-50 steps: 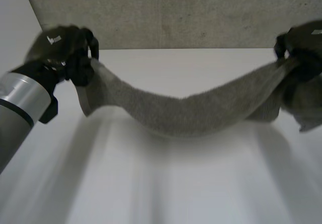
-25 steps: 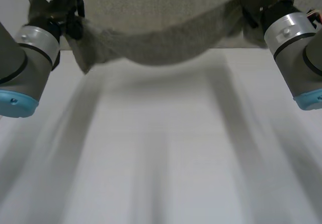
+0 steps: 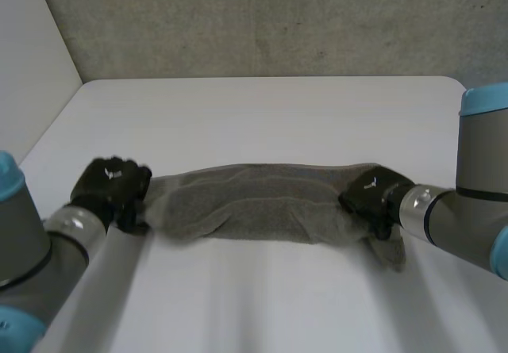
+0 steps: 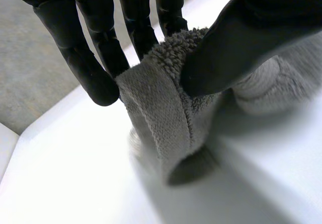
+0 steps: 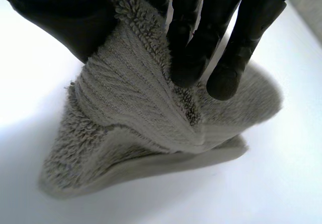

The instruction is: Fold the towel.

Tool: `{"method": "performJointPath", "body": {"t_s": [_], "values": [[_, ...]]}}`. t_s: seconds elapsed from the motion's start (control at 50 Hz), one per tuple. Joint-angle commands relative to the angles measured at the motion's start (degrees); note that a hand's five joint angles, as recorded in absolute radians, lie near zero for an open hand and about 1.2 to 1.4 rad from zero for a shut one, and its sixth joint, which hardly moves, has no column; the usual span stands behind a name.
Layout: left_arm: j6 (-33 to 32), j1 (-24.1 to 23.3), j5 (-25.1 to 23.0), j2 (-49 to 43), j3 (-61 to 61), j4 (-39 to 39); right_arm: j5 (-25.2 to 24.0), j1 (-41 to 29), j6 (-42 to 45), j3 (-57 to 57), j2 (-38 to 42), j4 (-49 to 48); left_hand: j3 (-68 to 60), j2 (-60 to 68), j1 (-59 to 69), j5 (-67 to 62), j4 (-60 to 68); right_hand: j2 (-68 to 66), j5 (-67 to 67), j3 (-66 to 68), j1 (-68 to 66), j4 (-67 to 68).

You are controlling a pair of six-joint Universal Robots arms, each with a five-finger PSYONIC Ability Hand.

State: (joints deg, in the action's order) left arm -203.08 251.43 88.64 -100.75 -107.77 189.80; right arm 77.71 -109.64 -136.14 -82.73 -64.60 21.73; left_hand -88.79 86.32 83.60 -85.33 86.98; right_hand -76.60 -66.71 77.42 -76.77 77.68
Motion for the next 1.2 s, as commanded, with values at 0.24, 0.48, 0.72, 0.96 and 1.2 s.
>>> {"method": "performJointPath", "body": {"t_s": [0.24,0.48,0.72,0.96,1.2], "values": [[-3.5,-1.6,-2.7,15.8,-7.6,-7.7,-2.9,3.4,2.9,-6.2,-11.2,11.7,8.8,-6.3,-3.6,15.3,-7.0,-3.4,-3.3,2.6,-3.2,2.3],[-3.0,-0.1,-8.7,16.2,-3.1,-10.2,-10.0,8.5,0.3,-2.8,-11.4,9.8,67.3,-64.8,-62.1,73.8,-65.5,51.0,51.1,-51.8,51.2,-52.1],[2.0,-0.1,-8.7,11.4,4.6,-9.3,-13.7,12.7,-15.3,1.6,-11.4,5.2,66.6,-64.2,-61.4,73.2,-64.8,53.7,53.8,-54.6,53.9,-54.8],[3.5,-0.6,-7.9,-6.6,16.0,-8.9,-14.1,17.6,-29.3,5.2,-7.7,-0.5,64.6,-62.2,-59.4,71.2,-62.8,58.4,58.5,-59.3,58.6,-59.5],[3.6,-0.1,-7.0,-13.7,21.3,-9.3,-27.5,18.8,-22.2,4.3,-7.6,7.9,63.3,-60.8,-58.1,69.8,-61.5,19.9,20.0,-20.7,20.1,-21.0]]}}
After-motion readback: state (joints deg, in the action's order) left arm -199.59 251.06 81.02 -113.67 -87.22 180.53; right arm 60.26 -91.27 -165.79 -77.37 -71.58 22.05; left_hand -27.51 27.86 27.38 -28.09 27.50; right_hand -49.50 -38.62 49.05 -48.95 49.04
